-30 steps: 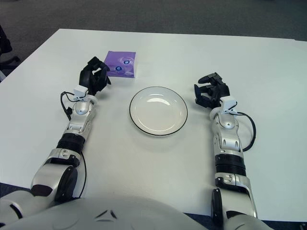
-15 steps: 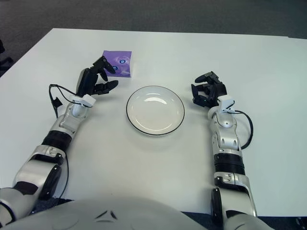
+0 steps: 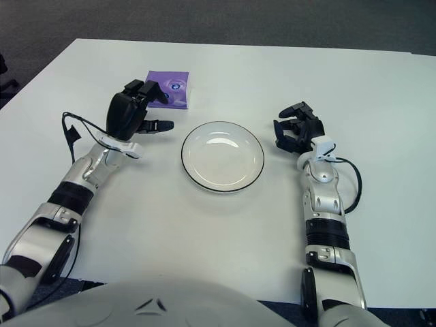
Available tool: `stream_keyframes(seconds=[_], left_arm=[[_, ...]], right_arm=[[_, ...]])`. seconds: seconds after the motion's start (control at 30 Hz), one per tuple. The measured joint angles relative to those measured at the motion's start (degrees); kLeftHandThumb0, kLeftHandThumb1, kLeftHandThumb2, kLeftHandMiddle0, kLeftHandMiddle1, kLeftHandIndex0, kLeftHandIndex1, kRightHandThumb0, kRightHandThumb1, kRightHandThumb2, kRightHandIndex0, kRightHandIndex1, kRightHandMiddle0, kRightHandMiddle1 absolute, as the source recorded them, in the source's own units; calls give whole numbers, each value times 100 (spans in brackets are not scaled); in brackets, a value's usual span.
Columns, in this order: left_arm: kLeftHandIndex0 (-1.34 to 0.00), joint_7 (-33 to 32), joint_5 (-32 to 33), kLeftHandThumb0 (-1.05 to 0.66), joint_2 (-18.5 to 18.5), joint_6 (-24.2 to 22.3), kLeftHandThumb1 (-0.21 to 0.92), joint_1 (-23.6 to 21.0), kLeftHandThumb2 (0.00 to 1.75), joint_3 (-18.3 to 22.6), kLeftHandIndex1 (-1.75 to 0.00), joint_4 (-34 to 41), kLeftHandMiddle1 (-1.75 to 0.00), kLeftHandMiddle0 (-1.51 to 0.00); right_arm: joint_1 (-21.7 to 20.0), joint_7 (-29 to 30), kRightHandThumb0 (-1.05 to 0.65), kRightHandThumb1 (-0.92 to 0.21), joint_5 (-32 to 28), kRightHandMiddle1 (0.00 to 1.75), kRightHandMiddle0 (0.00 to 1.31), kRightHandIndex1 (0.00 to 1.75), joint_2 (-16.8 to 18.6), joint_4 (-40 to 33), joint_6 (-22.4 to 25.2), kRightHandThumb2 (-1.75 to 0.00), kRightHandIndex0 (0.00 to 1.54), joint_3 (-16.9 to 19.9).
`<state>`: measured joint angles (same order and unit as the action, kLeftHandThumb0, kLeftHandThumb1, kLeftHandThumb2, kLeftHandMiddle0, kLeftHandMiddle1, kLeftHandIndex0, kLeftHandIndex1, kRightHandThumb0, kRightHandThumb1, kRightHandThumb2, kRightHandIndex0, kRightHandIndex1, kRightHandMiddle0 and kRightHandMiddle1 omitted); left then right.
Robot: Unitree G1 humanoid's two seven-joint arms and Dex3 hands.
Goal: Put the tissue paper into the plate.
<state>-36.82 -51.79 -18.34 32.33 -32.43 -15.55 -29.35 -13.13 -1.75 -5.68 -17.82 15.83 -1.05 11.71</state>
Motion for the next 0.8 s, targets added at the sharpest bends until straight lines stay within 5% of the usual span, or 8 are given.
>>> stream_keyframes(seconds=[0.07, 0.13, 0.27, 0.53, 0.8], left_arm=[[-30, 3, -38, -35, -51, -8, 92, -157, 41, -74, -163, -59, -96, -38], [-30, 5, -55, -43, -89, -37, 92, -320, 37, -141, -108, -120, -65, -42], [-35, -6, -124, -53, -130, -187, 92, -589, 34, -265, -67, -261, -25, -52], [-36, -472, -443, -65, -116, -543, 92, -941, 37, -570, -50, -617, -4, -50], [-36, -874, -599, -68, 53, -633, 92, -1635, 38, -995, -23, -1637, 0, -42]], right_arm=[[-3, 0, -1, -51, 0, 159, 38, 144, 0, 0, 0, -93, 65, -2], [-4, 0, -1, -51, 0, 159, 38, 144, 1, 1, -1, -93, 65, -4], [-9, 0, -1, -51, 0, 159, 38, 144, 1, 5, -3, -93, 65, -8], [-12, 0, -1, -51, 0, 159, 39, 144, 1, 18, -7, -93, 65, -9], [-26, -3, -1, -51, -1, 159, 39, 143, -7, 64, -42, -93, 66, -10]])
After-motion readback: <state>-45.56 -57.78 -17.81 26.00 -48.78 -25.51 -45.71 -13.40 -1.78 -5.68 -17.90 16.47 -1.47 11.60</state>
